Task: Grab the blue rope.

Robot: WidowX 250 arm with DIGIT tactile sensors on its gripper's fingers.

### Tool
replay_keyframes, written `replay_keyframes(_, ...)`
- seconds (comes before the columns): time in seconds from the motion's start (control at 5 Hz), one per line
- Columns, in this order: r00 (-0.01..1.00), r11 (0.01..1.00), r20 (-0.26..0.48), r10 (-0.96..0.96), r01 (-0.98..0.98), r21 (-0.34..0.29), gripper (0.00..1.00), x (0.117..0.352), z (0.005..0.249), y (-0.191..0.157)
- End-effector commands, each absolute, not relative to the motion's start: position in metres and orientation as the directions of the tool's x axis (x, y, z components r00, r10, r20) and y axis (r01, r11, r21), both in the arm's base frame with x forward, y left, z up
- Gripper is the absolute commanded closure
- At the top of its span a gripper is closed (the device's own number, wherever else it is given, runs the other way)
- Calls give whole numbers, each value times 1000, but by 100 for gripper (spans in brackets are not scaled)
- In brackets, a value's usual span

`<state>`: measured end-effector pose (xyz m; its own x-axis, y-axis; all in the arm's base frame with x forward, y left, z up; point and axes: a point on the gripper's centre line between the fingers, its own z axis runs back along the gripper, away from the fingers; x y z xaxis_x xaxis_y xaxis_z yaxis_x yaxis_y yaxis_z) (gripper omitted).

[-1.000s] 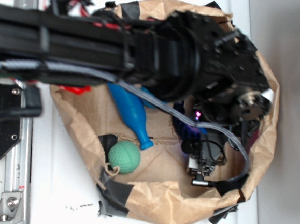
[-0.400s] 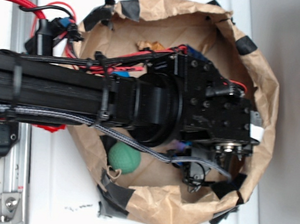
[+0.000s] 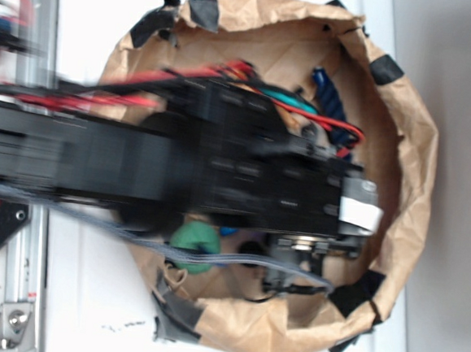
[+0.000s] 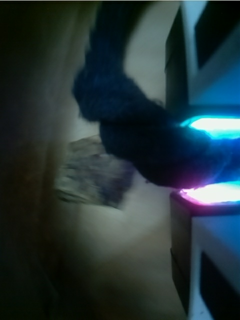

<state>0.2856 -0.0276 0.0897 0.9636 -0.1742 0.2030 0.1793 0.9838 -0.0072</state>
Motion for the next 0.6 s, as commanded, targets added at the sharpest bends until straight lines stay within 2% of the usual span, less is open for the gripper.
replay_keyframes(0.0,962,998,273,-9,23,-50,100,256,202,-11)
replay_keyframes(0.2,962,998,268,53,-40,-56,100,248,212,-1)
replay_keyframes(0.4,966,998,254,57,-51,-30,100,247,206,-1)
